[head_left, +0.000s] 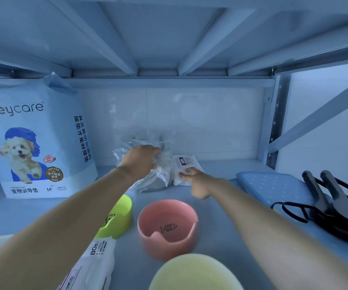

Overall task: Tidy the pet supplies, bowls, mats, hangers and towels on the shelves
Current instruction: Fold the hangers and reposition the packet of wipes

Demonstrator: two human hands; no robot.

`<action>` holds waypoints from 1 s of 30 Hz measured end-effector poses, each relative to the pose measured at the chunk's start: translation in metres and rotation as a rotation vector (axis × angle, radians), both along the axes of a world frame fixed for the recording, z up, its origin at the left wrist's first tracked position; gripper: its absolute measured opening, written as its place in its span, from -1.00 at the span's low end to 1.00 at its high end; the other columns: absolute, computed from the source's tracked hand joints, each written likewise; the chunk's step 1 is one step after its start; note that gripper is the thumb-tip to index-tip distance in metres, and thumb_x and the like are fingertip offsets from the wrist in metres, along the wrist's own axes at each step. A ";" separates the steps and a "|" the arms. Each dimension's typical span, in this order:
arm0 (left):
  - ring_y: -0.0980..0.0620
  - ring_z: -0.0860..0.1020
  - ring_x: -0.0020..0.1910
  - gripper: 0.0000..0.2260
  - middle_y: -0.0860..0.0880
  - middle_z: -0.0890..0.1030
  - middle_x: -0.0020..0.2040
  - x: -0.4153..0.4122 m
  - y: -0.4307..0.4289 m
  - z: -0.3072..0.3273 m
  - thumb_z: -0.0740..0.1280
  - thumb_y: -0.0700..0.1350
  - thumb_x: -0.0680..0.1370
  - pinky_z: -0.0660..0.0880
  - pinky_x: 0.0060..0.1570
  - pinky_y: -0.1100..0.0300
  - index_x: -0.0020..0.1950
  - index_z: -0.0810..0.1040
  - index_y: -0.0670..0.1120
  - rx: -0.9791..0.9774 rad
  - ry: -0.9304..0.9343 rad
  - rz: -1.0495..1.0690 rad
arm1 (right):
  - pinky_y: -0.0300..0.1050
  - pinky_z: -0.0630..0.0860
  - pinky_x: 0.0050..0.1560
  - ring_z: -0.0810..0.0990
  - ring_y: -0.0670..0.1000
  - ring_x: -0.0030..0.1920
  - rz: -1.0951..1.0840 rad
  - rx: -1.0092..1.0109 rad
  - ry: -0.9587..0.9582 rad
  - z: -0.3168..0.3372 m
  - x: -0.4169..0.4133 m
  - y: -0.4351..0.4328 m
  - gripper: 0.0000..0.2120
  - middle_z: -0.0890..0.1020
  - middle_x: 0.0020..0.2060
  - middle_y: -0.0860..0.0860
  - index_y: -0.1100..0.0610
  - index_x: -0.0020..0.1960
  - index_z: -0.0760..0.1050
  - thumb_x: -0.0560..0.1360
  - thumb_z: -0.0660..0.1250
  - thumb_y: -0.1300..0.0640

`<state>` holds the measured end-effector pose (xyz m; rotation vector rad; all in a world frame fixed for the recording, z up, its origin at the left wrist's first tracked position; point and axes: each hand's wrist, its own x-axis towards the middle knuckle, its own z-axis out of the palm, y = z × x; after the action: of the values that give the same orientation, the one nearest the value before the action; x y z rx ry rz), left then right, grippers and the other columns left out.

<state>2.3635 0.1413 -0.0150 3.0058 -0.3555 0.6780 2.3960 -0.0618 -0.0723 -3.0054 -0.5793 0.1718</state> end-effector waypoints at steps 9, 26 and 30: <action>-0.07 0.46 0.23 -0.60 -0.02 0.49 0.25 0.000 0.002 -0.005 0.30 -0.05 0.54 0.43 0.14 0.05 0.37 0.36 -0.01 0.039 -0.013 0.010 | 0.19 -0.01 0.46 -0.23 0.08 0.51 -0.041 -0.059 0.038 0.000 0.011 0.009 -0.28 -0.25 0.51 -0.10 -0.03 0.52 -0.21 0.48 0.01 0.33; -0.02 0.12 0.45 -0.42 0.00 0.19 0.46 -0.021 0.001 -0.004 0.30 0.14 0.50 0.08 0.40 -0.08 0.47 0.17 0.15 0.173 -0.097 0.133 | 0.00 0.20 0.42 0.15 0.08 0.47 -0.065 0.061 0.016 0.027 -0.007 -0.007 -0.37 0.08 0.51 -0.05 0.00 0.51 0.04 0.47 0.04 0.29; -0.01 0.20 0.42 -0.34 0.05 0.22 0.46 -0.048 0.007 0.005 0.28 0.19 0.49 0.26 0.31 0.01 0.51 0.04 0.17 0.087 -0.101 0.070 | -0.08 0.29 0.36 0.23 0.07 0.44 -0.004 0.128 -0.002 0.041 -0.027 -0.006 -0.39 0.16 0.49 -0.02 -0.05 0.49 0.11 0.47 0.07 0.25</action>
<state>2.3158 0.1479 -0.0103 3.0862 -0.2926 0.8438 2.3687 -0.0675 -0.0312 -2.8837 -0.5616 0.1262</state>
